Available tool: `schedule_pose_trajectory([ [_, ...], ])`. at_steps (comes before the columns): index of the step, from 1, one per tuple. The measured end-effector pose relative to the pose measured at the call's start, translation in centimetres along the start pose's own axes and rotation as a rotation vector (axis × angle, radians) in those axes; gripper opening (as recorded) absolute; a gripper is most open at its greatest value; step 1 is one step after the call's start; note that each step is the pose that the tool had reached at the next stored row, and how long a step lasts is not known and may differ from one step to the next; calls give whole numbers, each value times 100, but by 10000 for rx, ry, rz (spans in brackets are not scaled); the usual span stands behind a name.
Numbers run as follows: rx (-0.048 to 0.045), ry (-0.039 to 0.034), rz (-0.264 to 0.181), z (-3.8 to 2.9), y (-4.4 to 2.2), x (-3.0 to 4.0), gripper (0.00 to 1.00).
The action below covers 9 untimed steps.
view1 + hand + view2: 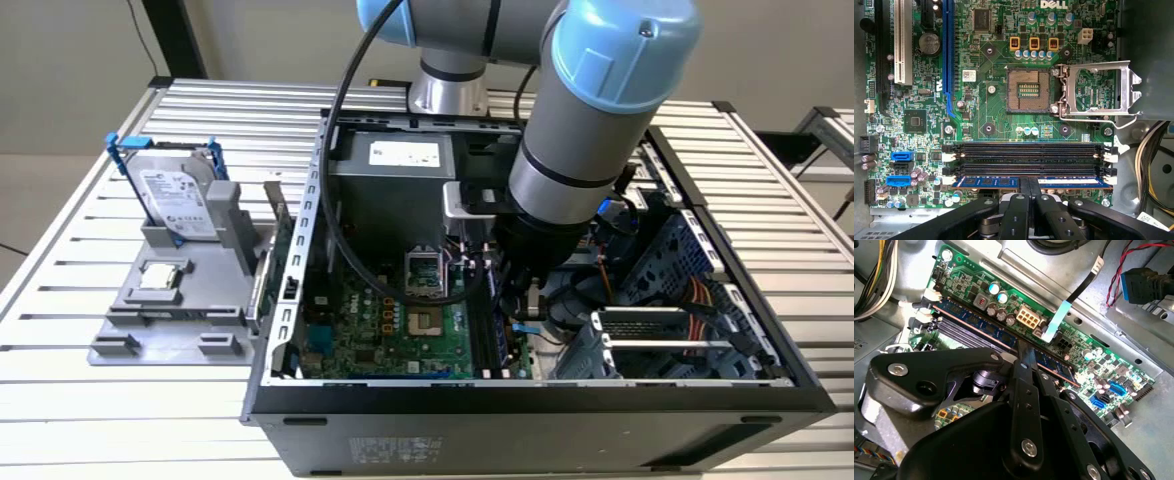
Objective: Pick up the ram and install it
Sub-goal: 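Press down the ram until it locks into place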
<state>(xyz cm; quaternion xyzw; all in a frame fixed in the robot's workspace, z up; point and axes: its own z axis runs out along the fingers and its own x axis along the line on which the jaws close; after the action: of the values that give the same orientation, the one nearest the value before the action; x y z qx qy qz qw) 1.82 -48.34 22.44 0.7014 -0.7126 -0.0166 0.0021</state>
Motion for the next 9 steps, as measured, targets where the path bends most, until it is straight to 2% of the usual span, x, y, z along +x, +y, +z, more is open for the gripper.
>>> schedule_pose_trajectory([
  [9, -1, 5, 0, 19, 0, 1, 0],
])
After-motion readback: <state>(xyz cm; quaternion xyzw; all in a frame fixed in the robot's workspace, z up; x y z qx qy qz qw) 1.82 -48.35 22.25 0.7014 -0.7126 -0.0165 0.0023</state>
